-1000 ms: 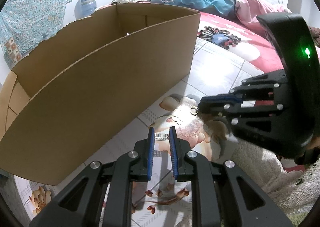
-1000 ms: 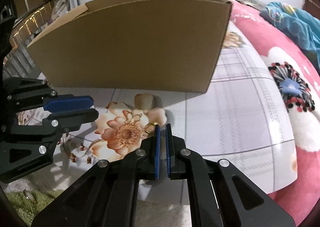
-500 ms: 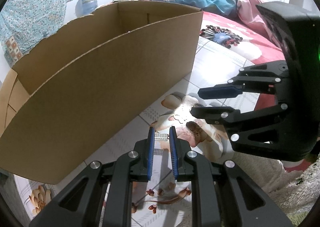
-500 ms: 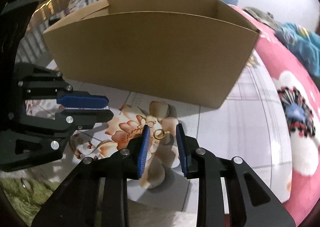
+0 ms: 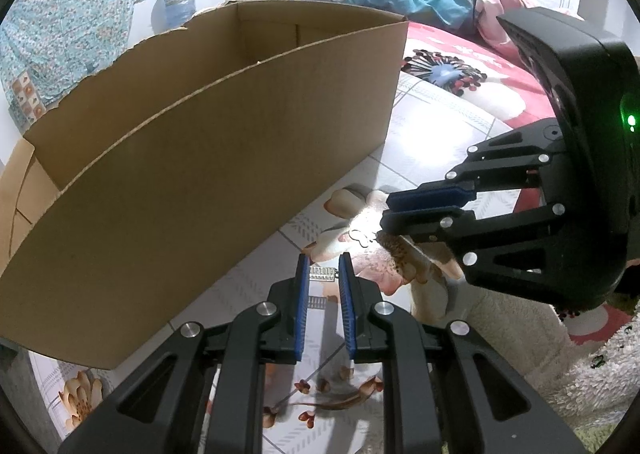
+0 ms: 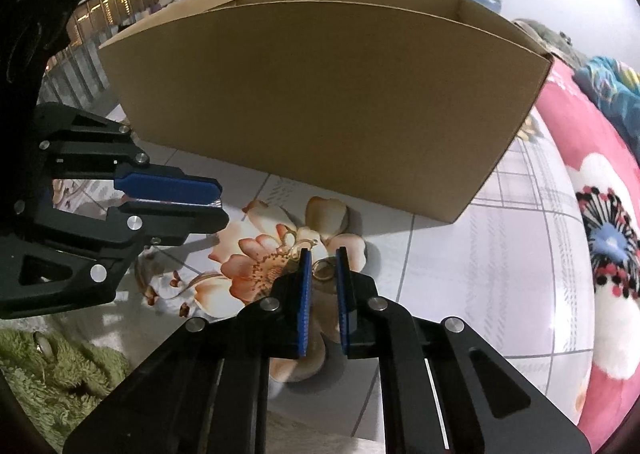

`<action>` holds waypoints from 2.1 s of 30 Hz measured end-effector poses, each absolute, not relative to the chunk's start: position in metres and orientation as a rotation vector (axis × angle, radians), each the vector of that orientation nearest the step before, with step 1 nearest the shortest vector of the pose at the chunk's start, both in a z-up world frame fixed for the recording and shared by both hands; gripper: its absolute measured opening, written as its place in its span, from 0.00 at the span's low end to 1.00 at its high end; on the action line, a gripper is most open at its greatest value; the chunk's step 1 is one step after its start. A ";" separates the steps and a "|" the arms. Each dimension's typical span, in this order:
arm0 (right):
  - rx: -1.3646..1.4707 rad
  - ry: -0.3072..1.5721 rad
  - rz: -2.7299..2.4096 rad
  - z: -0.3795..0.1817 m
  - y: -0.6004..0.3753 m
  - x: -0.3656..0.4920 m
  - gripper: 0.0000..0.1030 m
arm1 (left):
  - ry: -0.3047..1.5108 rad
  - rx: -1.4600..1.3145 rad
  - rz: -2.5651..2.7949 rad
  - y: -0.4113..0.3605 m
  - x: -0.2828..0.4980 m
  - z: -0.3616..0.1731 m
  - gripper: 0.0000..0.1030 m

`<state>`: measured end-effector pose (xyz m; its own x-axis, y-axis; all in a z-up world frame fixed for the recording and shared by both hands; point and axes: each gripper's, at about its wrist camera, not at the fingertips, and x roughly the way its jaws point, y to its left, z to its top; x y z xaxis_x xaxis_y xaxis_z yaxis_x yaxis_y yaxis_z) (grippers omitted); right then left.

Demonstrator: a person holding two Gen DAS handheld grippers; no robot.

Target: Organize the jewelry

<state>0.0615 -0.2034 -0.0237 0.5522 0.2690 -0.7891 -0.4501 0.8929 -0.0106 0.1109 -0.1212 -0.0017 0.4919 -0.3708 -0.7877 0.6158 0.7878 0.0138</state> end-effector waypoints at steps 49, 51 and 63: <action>-0.025 0.666 0.328 0.069 -0.211 0.125 0.20 | 0.733 0.156 -0.422 -0.075 0.248 0.100 0.19; -0.011 0.649 0.317 0.073 -0.216 0.119 0.20 | 0.712 0.128 -0.423 -0.068 0.244 0.106 0.19; 0.033 0.556 0.257 0.095 -0.227 0.061 0.35 | 0.602 0.030 -0.360 -0.017 0.193 0.141 0.46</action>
